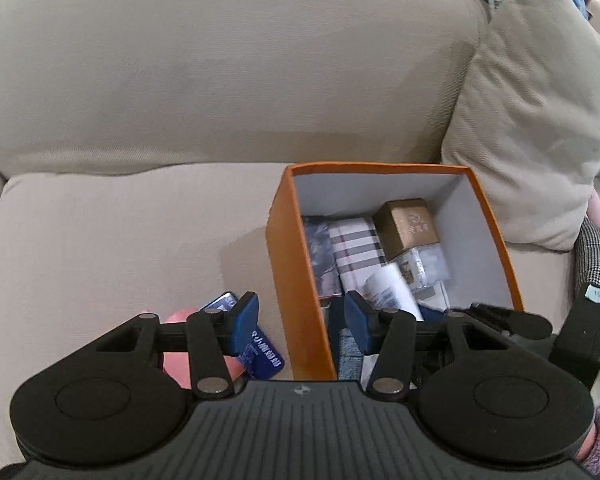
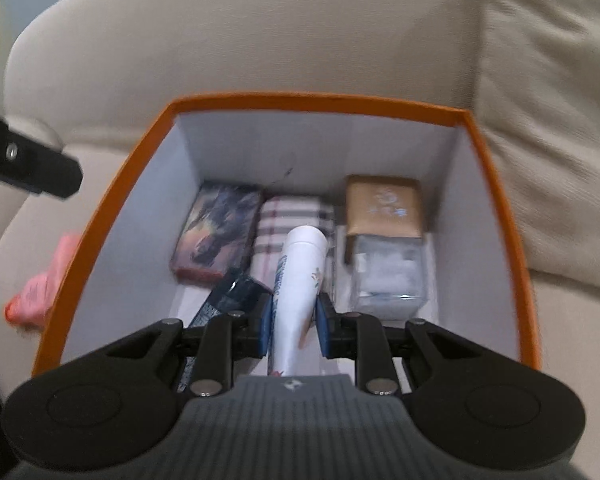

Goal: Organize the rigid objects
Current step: 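Lower the spray can and tube into the shoebox and open both tools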

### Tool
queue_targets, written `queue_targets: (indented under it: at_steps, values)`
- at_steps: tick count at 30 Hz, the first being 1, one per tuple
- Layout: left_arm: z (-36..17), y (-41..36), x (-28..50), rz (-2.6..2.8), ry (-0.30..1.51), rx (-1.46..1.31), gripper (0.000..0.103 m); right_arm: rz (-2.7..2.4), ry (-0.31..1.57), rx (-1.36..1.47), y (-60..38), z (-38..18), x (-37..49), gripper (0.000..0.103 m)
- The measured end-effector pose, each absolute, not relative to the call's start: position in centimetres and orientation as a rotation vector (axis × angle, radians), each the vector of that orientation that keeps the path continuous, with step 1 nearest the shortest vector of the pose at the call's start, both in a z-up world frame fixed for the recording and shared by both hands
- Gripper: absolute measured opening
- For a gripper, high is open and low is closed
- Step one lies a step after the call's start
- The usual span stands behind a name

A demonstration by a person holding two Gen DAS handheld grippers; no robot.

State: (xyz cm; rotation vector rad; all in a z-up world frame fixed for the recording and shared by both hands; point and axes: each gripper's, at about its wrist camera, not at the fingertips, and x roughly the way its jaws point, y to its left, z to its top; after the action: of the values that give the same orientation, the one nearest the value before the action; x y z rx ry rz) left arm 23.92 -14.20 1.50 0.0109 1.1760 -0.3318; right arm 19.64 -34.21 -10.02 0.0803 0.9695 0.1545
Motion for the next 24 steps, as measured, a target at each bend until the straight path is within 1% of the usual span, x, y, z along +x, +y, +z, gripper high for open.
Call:
queue_targets:
  at_steps: [5,10,17,20,21,24]
  values:
    - [0.5,-13.7,24.2,-0.327,1.207,0.0,0.057,0.227,0.998,0.102,-32.5,-10.3,18.9,0.024]
    - [0.2,-13.4,23.6,-0.34,1.218,-0.021,0.056,0.214,1.033,0.191,-32.7,-10.8,18.6,0.024]
    - [0.2,-12.6,22.8,-0.333,1.233,-0.068,0.056,0.231,1.149,0.334,-34.4,-12.2,19.8,0.025]
    - [0.3,-12.0,22.5,-0.331,1.242,-0.097,0.056,0.213,1.19,0.327,-34.2,-12.6,20.2,0.026]
    - [0.3,-11.8,22.4,-0.33,1.245,-0.102,0.056,0.202,1.196,0.308,-34.1,-12.6,20.3,0.028]
    - [0.3,-11.2,22.2,-0.319,1.243,-0.103,0.056,0.19,1.201,0.265,-33.8,-12.5,20.1,0.03]
